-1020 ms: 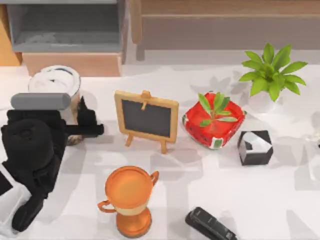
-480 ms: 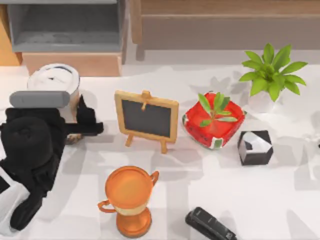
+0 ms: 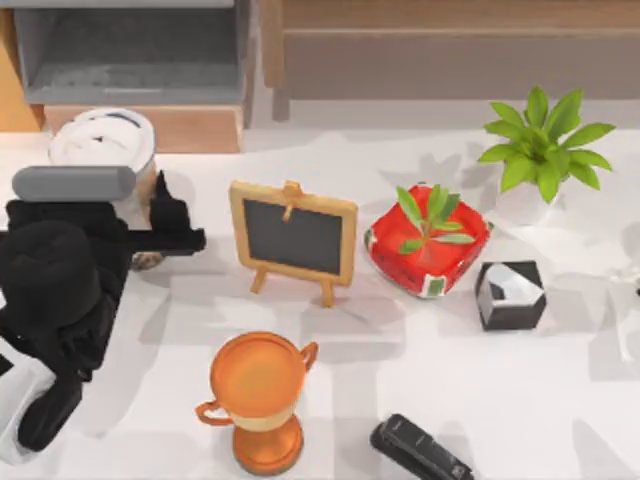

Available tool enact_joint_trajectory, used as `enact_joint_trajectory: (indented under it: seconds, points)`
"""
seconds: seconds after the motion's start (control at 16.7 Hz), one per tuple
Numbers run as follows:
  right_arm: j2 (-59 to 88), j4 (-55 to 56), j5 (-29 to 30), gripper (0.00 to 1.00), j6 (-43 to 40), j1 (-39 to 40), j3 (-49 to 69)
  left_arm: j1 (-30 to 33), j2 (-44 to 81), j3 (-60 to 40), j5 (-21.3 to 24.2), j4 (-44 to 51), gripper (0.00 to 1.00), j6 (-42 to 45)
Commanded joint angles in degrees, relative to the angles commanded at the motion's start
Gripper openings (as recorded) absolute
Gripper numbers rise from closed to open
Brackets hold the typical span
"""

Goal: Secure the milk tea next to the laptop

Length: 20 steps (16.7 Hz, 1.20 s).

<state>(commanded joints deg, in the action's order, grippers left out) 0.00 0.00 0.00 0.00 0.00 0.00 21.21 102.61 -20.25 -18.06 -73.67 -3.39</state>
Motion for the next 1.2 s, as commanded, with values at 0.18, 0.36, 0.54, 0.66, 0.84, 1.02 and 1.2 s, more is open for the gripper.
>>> enact_joint_trajectory:
  seconds: [0.18,0.36,0.54,0.66,0.84,1.02,1.2]
  points:
    - [0.0,0.0,0.0,1.00,0.0,0.0,0.0,-2.0,-2.6,-0.7,2.4,-0.1,0.00,1.0]
    - [0.0,0.0,0.0,1.00,0.0,0.0,0.0,-5.3,-5.7,-0.5,6.0,1.1,0.00,2.2]
    - [0.0,0.0,0.0,1.00,0.0,0.0,0.0,-9.3,-9.7,-0.2,10.2,2.4,0.00,3.0]
    - [0.0,0.0,0.0,1.00,0.0,0.0,0.0,-12.3,-12.8,-0.2,13.1,3.3,0.00,3.2]
    - [0.0,0.0,0.0,1.00,0.0,0.0,0.0,-16.8,-17.8,0.1,17.6,4.8,0.00,3.3]
    - [0.0,0.0,0.0,1.00,0.0,0.0,0.0,-21.4,-22.1,1.2,21.9,7.2,0.00,3.5]
    - [0.0,0.0,0.0,1.00,0.0,0.0,0.0,-25.7,-25.1,3.5,25.8,10.9,0.00,4.2]
